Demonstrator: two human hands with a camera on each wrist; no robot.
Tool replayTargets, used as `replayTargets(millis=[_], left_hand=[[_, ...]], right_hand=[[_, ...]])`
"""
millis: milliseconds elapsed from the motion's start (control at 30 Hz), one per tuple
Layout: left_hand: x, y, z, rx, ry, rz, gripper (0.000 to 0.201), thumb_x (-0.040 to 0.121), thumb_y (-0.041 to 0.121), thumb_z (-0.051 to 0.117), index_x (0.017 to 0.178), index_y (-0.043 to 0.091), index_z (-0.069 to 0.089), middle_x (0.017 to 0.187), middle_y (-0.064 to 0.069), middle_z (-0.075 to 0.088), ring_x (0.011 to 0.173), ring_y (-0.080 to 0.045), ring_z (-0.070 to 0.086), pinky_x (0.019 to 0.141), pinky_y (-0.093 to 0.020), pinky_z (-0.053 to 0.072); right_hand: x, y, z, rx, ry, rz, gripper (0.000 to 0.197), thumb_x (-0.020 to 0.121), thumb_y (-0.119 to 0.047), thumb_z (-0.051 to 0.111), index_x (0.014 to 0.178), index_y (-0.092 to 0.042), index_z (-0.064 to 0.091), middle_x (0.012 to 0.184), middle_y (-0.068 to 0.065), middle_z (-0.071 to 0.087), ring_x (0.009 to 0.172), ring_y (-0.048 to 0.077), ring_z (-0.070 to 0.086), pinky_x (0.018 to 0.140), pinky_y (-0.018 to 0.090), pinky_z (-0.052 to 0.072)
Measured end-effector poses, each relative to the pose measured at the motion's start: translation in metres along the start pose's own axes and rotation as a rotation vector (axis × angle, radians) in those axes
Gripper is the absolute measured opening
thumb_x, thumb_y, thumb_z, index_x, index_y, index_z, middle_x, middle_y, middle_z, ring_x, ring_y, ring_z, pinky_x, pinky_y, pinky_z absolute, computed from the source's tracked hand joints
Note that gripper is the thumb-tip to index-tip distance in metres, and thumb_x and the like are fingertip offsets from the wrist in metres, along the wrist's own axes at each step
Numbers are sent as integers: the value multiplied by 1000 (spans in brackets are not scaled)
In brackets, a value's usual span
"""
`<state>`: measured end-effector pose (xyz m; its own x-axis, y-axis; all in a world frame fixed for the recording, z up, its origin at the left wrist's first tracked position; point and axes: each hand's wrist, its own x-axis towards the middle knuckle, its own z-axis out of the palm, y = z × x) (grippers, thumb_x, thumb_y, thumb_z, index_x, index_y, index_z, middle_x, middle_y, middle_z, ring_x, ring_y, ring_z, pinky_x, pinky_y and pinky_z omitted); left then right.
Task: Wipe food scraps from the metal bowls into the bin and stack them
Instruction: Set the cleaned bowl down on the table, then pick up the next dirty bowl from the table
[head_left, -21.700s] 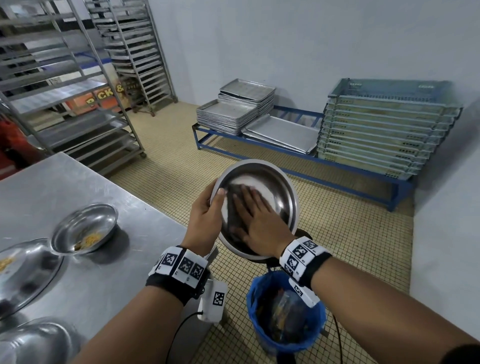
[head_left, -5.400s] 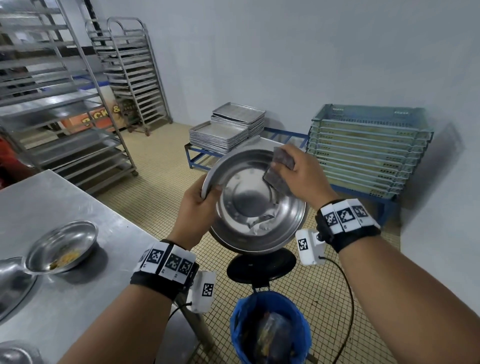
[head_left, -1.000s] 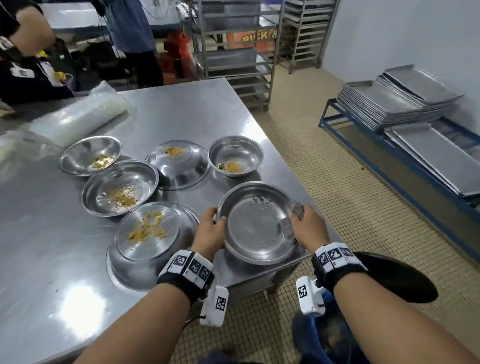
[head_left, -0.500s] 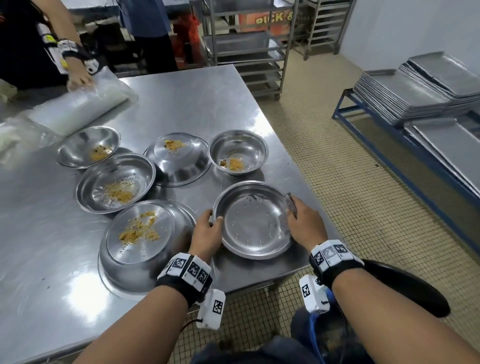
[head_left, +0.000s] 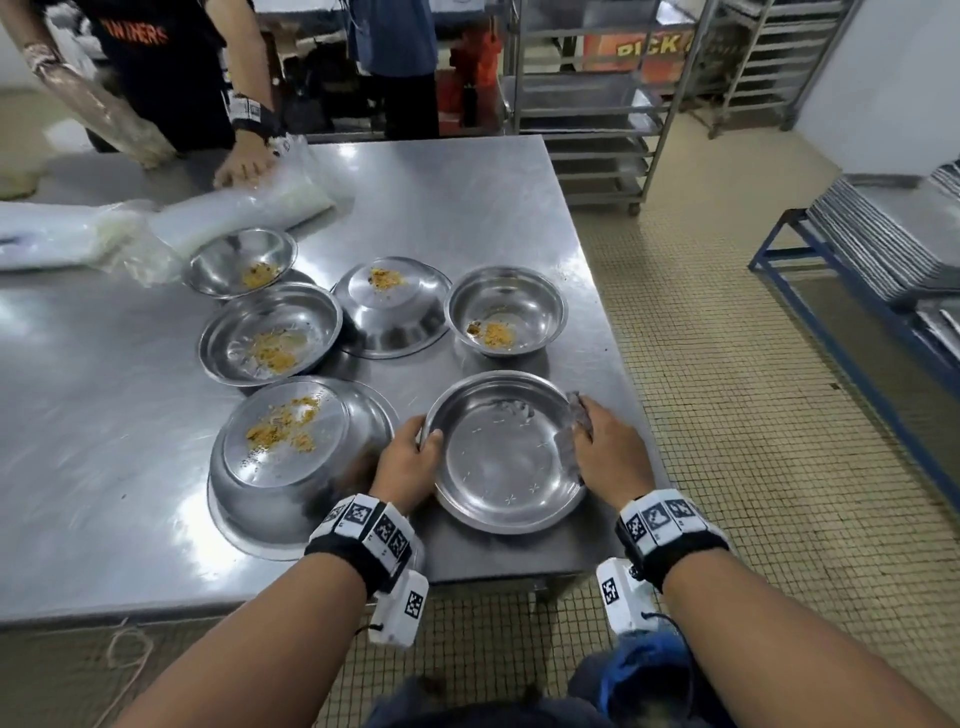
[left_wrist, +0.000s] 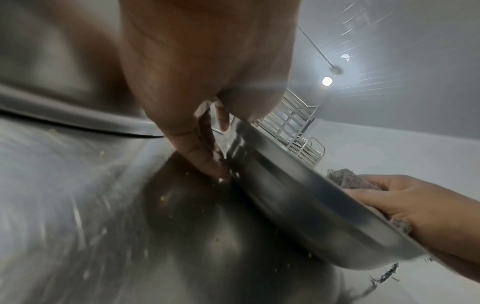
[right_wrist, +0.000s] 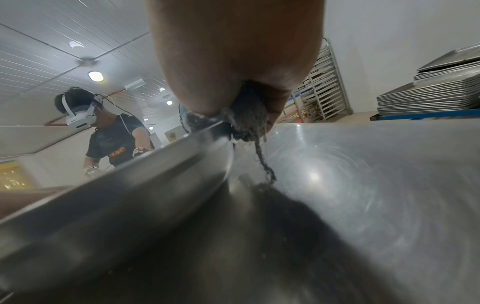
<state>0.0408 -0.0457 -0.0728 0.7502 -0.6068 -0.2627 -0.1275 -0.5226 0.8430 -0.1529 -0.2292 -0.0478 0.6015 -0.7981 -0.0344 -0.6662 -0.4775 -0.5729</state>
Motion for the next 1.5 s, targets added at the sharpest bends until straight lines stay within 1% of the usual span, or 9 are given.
replayTargets(millis=[333, 467, 600, 767, 900, 1100, 1233, 1400, 1500], left_hand=[[-8, 7, -12, 33, 16, -62, 46, 102, 44, 62, 143, 27, 53, 89, -3, 70, 80, -20, 71, 82, -41, 61], [-20, 17, -24, 101, 74, -13, 51, 102, 46, 63, 146, 24, 53, 101, -5, 71, 88, -21, 69, 87, -37, 56], [-45, 27, -55, 88, 238, 84, 35, 103, 36, 63, 133, 18, 66, 103, -4, 72, 89, -15, 68, 84, -30, 54], [-65, 7, -118, 4, 512, 83, 19, 104, 31, 64, 109, 17, 76, 90, 3, 73, 83, -19, 71, 81, -36, 57], [-63, -22, -167, -6, 627, -6, 23, 104, 32, 63, 112, 15, 75, 100, -4, 76, 85, -20, 68, 74, -29, 50], [-42, -68, -217, 41, 416, -182, 38, 106, 40, 57, 133, 14, 66, 119, -10, 73, 96, -21, 64, 77, -27, 43], [-18, -94, -231, 69, 275, -259, 47, 107, 46, 51, 139, 13, 61, 134, -14, 68, 117, -31, 64, 97, -36, 49], [2, -105, -237, 55, 214, -278, 54, 108, 47, 45, 144, 9, 58, 145, -16, 62, 131, -34, 57, 102, -38, 43], [7, -110, -239, -60, 199, -327, 63, 105, 51, 50, 151, 8, 51, 151, -14, 56, 135, -33, 55, 109, -42, 44]], right_hand=[[17, -13, -26, 66, 155, -168, 33, 105, -30, 47, 133, -18, 61, 108, 8, 66, 94, 24, 62, 80, 37, 51], [25, -47, -23, 176, 143, -290, 33, 106, -29, 49, 134, -17, 61, 109, 7, 67, 96, 23, 64, 81, 33, 49], [23, -100, -6, 287, 26, -413, 35, 105, -23, 51, 137, -16, 60, 124, 7, 66, 113, 24, 60, 98, 33, 48], [10, -158, 37, 336, -127, -471, 17, 102, -18, 54, 116, -15, 63, 85, -4, 60, 80, 19, 59, 73, 31, 45], [4, -185, 75, 348, -223, -391, 9, 102, -22, 53, 101, -26, 61, 83, -4, 63, 81, 22, 61, 73, 33, 44], [-4, -213, 119, 337, -238, -226, 17, 104, -28, 50, 110, -24, 65, 104, 1, 69, 98, 23, 61, 83, 32, 43], [-13, -221, 142, 339, -244, -93, 23, 106, -35, 46, 120, -25, 62, 117, 3, 68, 111, 27, 61, 95, 37, 46], [-29, -231, 157, 330, -248, 76, 50, 108, -48, 34, 148, -21, 47, 142, 9, 57, 129, 31, 54, 107, 39, 38], [-34, -231, 168, 355, -198, 121, 55, 106, -54, 31, 147, -20, 47, 144, 10, 56, 130, 32, 53, 109, 41, 38]])
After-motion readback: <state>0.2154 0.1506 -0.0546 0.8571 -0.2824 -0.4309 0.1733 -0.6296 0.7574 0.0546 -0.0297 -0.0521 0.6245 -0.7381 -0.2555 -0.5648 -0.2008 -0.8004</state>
